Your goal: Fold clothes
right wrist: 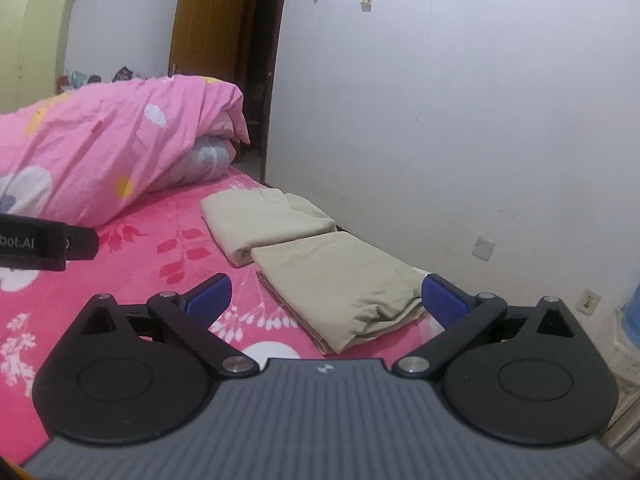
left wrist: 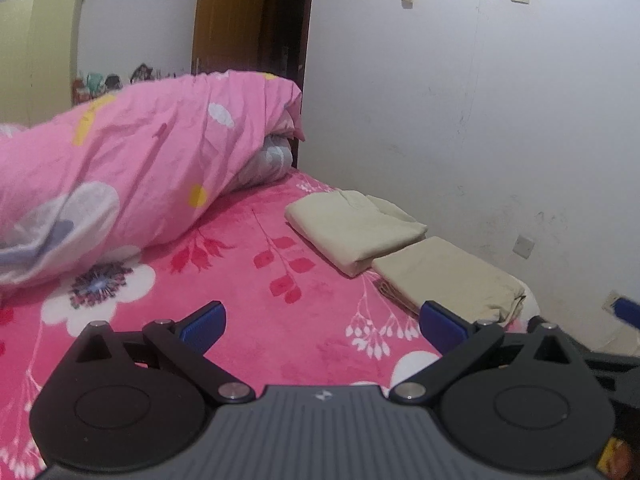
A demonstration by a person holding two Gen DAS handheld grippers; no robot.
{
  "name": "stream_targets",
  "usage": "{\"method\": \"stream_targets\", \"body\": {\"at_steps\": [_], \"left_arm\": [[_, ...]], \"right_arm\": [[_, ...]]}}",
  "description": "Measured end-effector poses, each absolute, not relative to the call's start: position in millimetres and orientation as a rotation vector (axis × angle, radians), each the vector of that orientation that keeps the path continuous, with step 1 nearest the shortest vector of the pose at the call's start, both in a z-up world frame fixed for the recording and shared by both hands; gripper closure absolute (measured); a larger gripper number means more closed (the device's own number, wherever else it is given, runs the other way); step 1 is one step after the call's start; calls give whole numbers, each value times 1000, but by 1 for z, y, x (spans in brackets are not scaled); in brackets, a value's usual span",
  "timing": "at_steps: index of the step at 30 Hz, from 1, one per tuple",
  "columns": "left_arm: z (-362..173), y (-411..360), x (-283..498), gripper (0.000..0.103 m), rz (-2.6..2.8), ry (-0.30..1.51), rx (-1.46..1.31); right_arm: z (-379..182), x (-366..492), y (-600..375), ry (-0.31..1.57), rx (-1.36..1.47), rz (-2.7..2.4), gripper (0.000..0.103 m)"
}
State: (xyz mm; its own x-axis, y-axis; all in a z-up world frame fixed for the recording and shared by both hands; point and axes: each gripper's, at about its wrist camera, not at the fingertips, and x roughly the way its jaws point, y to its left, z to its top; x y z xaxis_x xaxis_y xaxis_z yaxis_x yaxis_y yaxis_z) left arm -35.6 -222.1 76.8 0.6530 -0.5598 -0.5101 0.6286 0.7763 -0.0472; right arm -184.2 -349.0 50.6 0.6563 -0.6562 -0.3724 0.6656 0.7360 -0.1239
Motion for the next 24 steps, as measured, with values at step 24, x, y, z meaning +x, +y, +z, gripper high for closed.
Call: {"method": "stream_targets", "body": {"at_steps": [24], "left_arm": [[61,-191,-24,0,-709,498,29]], "right_arm": [[50,-195,-359,330,104,-713,1]]}}
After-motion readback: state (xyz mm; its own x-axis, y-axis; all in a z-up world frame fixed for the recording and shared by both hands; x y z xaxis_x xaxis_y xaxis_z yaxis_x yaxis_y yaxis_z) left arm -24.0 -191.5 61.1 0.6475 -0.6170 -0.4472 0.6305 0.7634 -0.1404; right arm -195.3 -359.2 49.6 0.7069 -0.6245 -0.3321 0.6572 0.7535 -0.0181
